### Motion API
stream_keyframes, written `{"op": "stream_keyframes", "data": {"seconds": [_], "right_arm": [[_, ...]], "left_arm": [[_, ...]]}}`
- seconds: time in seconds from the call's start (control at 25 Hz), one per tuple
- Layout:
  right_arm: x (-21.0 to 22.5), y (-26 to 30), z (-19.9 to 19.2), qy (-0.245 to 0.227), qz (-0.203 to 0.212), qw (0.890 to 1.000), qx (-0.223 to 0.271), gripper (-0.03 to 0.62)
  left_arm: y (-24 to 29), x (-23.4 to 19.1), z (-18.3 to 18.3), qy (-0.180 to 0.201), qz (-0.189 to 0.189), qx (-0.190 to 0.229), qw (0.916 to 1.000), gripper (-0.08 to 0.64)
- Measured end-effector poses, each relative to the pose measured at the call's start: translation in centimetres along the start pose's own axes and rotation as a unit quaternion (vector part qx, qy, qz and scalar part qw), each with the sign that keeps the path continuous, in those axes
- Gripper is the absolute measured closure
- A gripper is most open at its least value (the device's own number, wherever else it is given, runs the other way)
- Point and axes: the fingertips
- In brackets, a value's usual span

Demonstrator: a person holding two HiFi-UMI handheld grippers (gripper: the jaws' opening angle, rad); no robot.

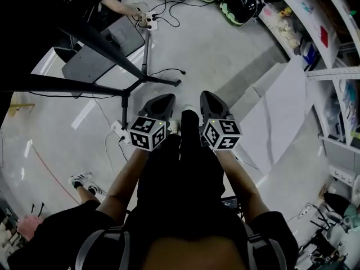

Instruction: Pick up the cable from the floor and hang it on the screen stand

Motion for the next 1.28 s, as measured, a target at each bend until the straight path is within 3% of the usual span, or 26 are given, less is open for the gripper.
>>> {"op": "stream_keyframes", "data": {"seconds": [0.4,0.8,1.0,1.28], "right_arm": [[7.7,7.1,1.3,-0.024,-0.002,1.000,-0.005,0.566],[15.5,12.3,-2.0,-0.039,-0.005,0.998,-0.039,0.568],[17.9,15.9,-5.0,-0.047,0.020,0.997,-0.061,0.568],[20.6,22.1,-11.9,-0.055,0.077,0.990,-0.099,0.568]], "left_arm": [[8.8,-3.1,0.9,-0.013,0.019,-0.007,0.9997,0.552],[16.2,-5.1,-0.4,0.001,0.013,-0.011,0.9999,0.552],[19.4,-7.9,-3.0,0.000,0.012,-0.003,0.9999,0.552],[24.5,-11.4,-9.7,-0.003,0.004,-0.008,1.0000,0.552]]}}
Point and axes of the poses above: the fingertips, and each gripper's own axes: y forward along the fingers, x to its right, z out of its top, and after that the axes turned 10 degrees about z, right-handed
